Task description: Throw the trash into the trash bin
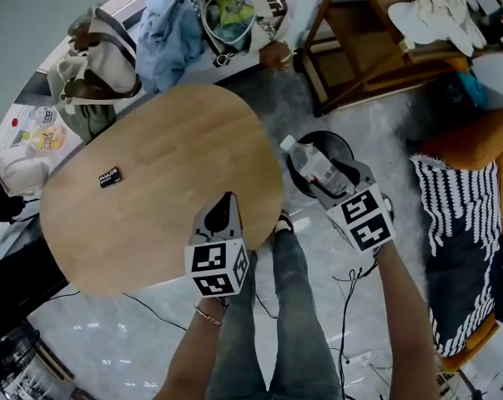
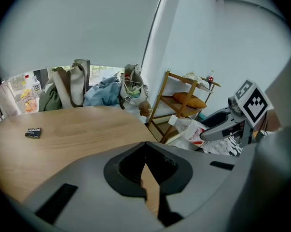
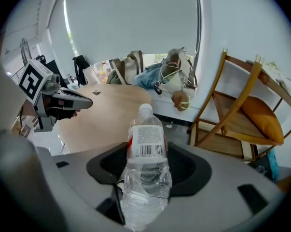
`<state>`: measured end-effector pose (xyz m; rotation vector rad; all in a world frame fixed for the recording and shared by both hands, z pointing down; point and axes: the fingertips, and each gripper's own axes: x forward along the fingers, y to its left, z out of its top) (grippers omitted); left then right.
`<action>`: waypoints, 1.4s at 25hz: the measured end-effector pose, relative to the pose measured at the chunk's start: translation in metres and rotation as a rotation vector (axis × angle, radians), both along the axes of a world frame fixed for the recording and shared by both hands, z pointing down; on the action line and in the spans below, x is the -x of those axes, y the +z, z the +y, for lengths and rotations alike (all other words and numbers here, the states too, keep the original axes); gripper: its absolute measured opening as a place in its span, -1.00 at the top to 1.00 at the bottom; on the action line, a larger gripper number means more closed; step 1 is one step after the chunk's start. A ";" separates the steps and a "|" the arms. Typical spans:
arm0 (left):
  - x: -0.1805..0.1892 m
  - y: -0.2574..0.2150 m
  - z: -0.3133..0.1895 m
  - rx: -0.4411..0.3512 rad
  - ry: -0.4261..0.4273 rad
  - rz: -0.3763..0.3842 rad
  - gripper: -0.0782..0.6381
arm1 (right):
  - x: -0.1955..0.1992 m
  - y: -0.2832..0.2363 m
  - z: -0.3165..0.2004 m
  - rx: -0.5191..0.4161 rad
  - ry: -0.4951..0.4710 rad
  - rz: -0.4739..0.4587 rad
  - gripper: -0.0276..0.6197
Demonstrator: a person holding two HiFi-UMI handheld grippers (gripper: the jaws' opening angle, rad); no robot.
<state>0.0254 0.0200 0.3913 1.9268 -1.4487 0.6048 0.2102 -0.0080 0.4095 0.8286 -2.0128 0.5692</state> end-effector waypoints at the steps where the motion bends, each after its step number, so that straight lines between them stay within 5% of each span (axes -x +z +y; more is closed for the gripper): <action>1: -0.008 0.003 0.001 0.008 0.014 0.002 0.75 | -0.008 0.004 0.003 0.009 0.012 0.003 0.11; 8: -0.043 0.030 -0.001 0.049 0.062 -0.009 0.75 | -0.053 0.049 0.021 0.062 0.086 0.015 0.10; 24: -0.049 0.084 -0.036 0.070 0.068 -0.081 0.75 | -0.095 0.183 0.028 0.218 0.296 0.028 0.09; 35: -0.037 0.091 -0.043 0.082 0.038 -0.100 0.75 | -0.088 0.206 0.017 0.244 0.290 0.060 0.07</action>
